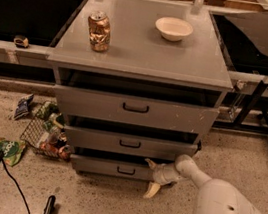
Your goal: Open bottom drawer
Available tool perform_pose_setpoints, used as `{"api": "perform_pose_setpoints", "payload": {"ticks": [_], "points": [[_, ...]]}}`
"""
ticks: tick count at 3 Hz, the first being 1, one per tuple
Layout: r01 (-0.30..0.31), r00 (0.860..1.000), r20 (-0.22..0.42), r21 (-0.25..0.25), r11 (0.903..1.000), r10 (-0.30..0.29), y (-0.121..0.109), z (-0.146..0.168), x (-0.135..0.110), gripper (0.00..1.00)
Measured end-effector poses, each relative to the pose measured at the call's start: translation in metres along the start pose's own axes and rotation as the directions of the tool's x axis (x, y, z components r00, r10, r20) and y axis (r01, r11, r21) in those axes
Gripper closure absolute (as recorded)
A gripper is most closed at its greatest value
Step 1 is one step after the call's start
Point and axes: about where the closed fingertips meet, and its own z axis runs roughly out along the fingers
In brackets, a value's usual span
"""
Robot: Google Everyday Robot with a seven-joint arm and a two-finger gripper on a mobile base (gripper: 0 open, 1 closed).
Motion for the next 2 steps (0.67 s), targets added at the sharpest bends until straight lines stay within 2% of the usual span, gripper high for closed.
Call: {"api": "perform_pose_setpoints", "payload": {"ticks": [1, 2], "points": [[-0.009, 1.000, -0.027, -0.028, 0.9996, 0.009, -0.0029, 0.0143, 0.0059, 0.00], [-0.012, 1.000, -0.024, -0.039, 0.9992, 0.011, 0.0070, 0.0224, 0.0025, 0.18]]}}
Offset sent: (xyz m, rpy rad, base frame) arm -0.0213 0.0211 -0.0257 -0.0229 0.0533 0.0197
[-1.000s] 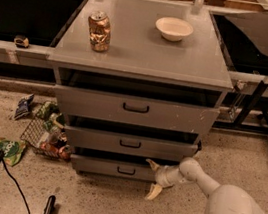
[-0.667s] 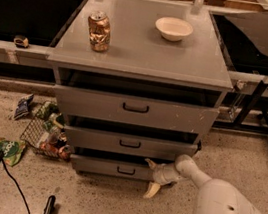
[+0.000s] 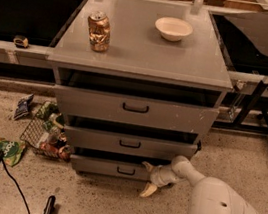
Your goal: Open bottom drawer
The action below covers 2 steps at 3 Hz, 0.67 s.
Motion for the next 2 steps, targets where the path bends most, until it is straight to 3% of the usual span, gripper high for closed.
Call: {"api": "perform_pose_setpoints", "payload": {"ticks": [2], "points": [[0.025, 1.000, 0.013, 0.002, 0.9997, -0.025, 0.040, -0.024, -0.018, 0.65]]}}
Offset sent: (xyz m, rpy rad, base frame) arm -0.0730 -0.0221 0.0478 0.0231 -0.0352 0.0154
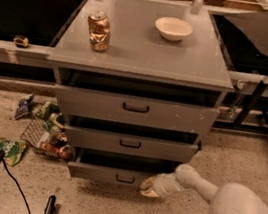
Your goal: Open bottom drawer
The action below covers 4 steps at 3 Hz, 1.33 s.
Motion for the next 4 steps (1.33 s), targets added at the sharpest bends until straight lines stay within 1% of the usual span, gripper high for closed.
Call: {"api": "perform_pose_setpoints", "payload": {"ticks": [1, 2, 3, 4], "points": [[0.000, 1.000, 0.016, -0.006, 1.0000, 0.000, 0.017, -0.010, -0.002, 0.88], [0.000, 1.000, 0.028, -0.009, 1.0000, 0.000, 0.026, -0.017, -0.003, 1.00], [0.000, 0.998, 0.057, 0.010, 0.9999, -0.001, 0.027, -0.032, -0.004, 0.82], [0.000, 0.998, 0.057, 0.010, 0.9999, 0.000, 0.028, -0.033, -0.004, 0.59]]}}
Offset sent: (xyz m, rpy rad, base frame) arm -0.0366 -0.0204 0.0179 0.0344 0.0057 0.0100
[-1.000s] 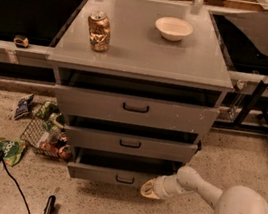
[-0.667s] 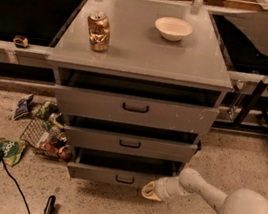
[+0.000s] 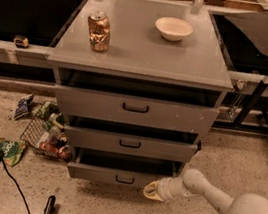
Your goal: Open bottom drawer
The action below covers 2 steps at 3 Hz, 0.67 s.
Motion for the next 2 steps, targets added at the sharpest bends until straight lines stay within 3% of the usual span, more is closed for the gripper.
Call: {"api": "perform_pose_setpoints", "payload": {"ticks": [2], "points": [[0.032, 0.999, 0.007, 0.025, 0.9992, -0.033, -0.013, 0.008, 0.006, 0.12]]}}
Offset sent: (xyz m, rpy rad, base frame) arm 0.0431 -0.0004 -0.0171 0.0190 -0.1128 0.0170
